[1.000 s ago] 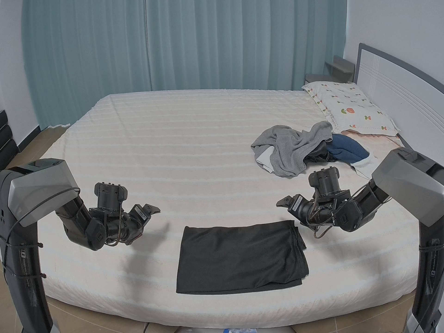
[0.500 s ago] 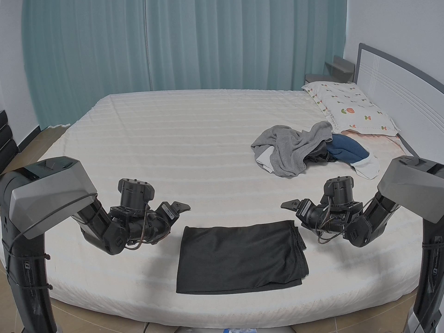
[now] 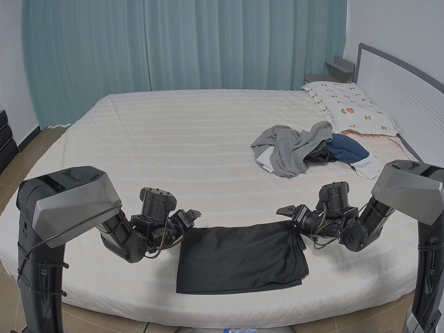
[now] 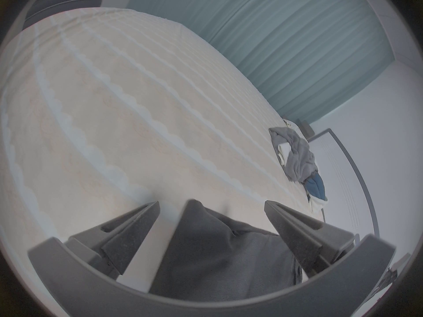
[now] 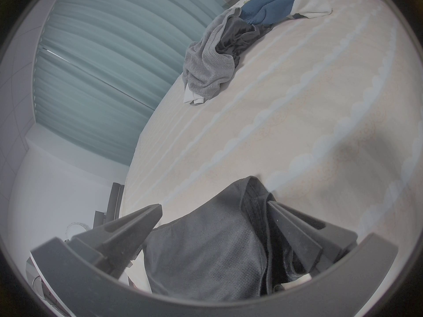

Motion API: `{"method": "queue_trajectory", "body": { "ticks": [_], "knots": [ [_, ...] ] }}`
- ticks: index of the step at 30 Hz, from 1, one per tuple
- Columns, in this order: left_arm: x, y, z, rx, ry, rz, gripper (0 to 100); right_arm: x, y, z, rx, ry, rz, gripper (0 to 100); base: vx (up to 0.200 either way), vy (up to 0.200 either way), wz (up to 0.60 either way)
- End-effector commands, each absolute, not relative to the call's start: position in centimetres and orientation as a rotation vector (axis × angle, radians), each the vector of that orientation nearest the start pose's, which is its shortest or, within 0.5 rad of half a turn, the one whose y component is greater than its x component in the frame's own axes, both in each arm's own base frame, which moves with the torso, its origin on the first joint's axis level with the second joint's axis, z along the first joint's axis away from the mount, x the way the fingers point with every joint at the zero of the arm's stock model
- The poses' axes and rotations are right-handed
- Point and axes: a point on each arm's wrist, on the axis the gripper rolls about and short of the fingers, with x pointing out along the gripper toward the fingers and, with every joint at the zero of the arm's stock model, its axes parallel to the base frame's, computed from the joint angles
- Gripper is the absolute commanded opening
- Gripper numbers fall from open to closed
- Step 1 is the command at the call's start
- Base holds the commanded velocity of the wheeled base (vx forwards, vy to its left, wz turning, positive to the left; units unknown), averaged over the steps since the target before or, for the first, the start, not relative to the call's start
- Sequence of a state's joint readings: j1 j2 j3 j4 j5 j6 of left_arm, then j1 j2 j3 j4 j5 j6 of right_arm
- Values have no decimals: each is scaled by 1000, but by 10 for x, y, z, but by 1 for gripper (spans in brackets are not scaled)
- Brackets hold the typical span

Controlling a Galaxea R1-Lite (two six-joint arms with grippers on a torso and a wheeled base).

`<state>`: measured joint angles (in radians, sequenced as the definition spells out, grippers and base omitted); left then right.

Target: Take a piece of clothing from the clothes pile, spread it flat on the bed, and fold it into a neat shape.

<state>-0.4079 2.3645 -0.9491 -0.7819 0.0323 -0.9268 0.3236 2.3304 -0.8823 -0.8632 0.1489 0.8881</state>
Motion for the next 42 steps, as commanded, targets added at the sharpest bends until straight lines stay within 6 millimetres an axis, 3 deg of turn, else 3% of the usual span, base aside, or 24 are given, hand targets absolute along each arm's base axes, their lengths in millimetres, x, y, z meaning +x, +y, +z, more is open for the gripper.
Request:
{"method": "queue_trajectory", "body": {
  "ticks": [1, 8, 9, 14, 24, 37, 38, 42],
  "knots": [
    [365, -159, -20, -737, 752, -39, 100, 367, 125, -5, 795, 752, 163, 100, 0, 0, 0],
    [365, -165, -23, -729, 755, -46, 100, 367, 129, -3, 795, 746, 172, 100, 0, 0, 0],
    [366, -165, -23, -729, 752, -42, 0, 368, 129, -2, 794, 743, 174, 100, 0, 0, 0],
    [368, -165, -24, -723, 726, -7, 0, 370, 134, 1, 794, 698, 208, 100, 0, 0, 0],
    [365, -164, -27, -708, 717, 33, 0, 372, 135, -13, 782, 721, 192, 100, 0, 0, 0],
    [363, -163, -30, -713, 696, 24, 0, 373, 125, -16, 769, 719, 170, 100, 0, 0, 0],
    [363, -162, -30, -713, 696, 24, 0, 373, 125, -16, 767, 720, 170, 0, 0, 0, 0],
    [363, -163, -30, -712, 698, 23, 0, 375, 126, -22, 761, 728, 166, 0, 0, 0, 0]
  ]
}}
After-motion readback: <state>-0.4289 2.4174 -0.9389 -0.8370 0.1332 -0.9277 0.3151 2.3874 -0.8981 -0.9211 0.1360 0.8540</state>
